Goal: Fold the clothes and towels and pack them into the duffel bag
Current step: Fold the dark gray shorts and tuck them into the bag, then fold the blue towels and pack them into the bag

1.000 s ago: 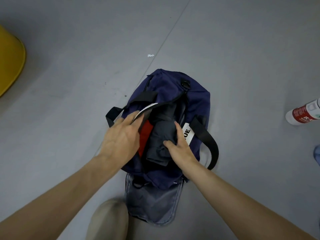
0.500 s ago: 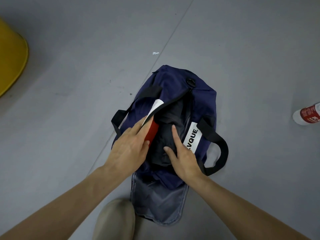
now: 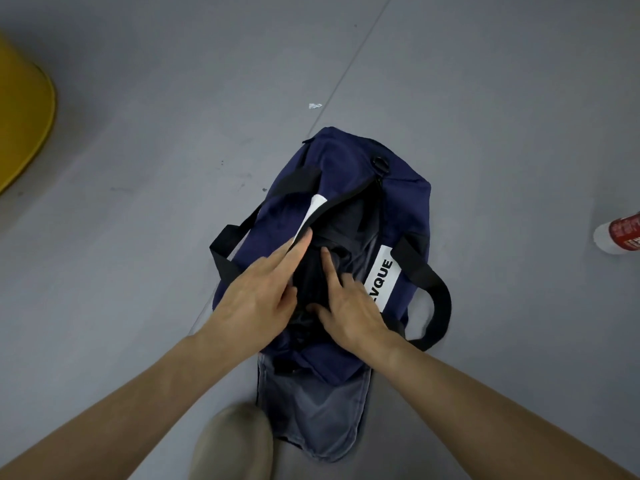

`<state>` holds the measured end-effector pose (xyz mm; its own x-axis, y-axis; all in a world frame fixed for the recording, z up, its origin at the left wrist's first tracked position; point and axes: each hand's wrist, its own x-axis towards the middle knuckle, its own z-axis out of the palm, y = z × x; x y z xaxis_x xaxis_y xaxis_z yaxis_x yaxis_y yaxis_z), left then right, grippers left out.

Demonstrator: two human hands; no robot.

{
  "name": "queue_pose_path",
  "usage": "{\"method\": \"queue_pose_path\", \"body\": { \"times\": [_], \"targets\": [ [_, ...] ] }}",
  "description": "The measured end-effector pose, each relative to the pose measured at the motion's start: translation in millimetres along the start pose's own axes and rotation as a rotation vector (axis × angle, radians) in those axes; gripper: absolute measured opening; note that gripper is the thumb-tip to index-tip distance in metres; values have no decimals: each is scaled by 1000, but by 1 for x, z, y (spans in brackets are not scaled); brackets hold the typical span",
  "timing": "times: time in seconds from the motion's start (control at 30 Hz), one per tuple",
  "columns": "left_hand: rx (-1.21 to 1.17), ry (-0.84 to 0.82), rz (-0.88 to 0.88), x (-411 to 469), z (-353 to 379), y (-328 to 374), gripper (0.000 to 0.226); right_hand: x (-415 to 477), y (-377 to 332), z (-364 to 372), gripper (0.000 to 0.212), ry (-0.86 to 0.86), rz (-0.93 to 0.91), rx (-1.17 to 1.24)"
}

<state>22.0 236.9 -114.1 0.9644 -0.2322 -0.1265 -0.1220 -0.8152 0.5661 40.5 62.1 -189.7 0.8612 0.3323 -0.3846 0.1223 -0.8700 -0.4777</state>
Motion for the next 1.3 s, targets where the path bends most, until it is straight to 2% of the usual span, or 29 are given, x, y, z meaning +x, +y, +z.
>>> {"method": "queue_pose_path", "body": {
  "times": [0.07,0.13,0.23,0.47,0.63,0.8,0.97,1.13,1.2,1.3],
  "targets": [
    [82,9,43,-3,7,-3,80,0,4,-8,108,-36,26,6],
    [106,40,79,-3,13,-1,64,-6,8,-21,118,-83,20,135],
    [91,70,121,4,20,15,57,-26,20,-49,121,-86,-77,201],
    [130,37,267,29,24,88,64,-107,85,-113,98,-119,-120,45],
    [182,-91,350,48,36,148,74,-188,164,-156,89,-125,9,-67],
    [174,-237,433,63,67,229,79,-273,253,-174,88,72,248,53],
    [106,-349,559,88,151,345,80,-339,332,-177,80,471,481,205],
    [26,-395,511,92,247,431,83,-371,404,-162,71,701,674,108],
    [-3,-417,451,88,276,444,82,-377,429,-161,71,745,769,15],
    [15,-449,414,76,296,443,81,-377,459,-167,74,687,918,-47]
  ]
}}
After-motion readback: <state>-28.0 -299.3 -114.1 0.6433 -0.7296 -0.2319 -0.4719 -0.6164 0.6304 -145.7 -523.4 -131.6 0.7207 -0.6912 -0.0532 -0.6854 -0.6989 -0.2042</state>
